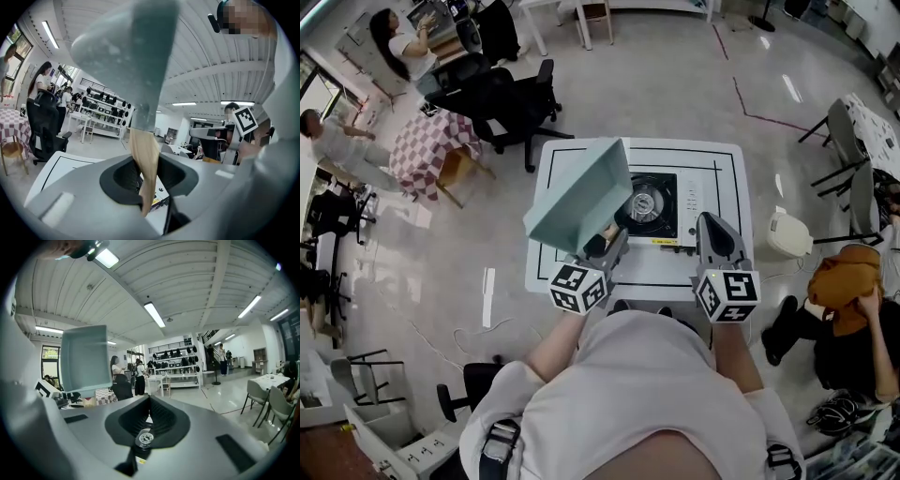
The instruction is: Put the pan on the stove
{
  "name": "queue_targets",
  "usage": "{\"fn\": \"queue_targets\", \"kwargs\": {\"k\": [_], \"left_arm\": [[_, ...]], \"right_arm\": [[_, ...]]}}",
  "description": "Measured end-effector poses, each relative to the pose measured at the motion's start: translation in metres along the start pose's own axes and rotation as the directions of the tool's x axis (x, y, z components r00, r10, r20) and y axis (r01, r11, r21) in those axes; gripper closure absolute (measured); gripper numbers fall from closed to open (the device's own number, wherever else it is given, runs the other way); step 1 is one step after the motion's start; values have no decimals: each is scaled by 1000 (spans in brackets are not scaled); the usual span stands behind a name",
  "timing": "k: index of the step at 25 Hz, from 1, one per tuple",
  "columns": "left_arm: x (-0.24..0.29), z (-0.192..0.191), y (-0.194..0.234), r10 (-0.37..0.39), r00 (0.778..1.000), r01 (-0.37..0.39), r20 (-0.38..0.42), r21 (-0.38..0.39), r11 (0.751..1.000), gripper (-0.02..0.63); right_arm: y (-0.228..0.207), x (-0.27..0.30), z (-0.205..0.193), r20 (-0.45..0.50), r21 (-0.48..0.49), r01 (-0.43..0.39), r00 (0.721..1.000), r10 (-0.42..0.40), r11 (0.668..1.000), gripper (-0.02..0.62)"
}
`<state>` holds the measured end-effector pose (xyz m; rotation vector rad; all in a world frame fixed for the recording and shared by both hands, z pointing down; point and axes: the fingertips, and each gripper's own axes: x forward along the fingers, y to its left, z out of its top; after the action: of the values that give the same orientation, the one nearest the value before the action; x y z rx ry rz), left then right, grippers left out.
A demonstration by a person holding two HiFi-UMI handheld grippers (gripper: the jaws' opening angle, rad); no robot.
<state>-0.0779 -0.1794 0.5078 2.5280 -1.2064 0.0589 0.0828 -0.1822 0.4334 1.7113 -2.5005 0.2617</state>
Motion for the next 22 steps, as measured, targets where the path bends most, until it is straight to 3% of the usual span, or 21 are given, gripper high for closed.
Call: {"fn": "queue_targets", "kwargs": {"k": [6, 12, 22], "left_arm": [[12, -17, -8, -98, 994, 96, -41, -53, 994, 499], [23, -25, -12, -147, 986, 137, -79, -123, 983, 499], [36, -55, -12, -247, 958, 202, -147, -269, 942, 499]], "right_arm": [[-2, 7, -5, -12, 6, -4, 1000, 4, 1000, 588], [-10, 10, -4, -16, 7, 3, 1000, -3, 1000, 588], [-16, 15, -10, -25, 11, 10, 1000, -10, 1000, 588]]}}
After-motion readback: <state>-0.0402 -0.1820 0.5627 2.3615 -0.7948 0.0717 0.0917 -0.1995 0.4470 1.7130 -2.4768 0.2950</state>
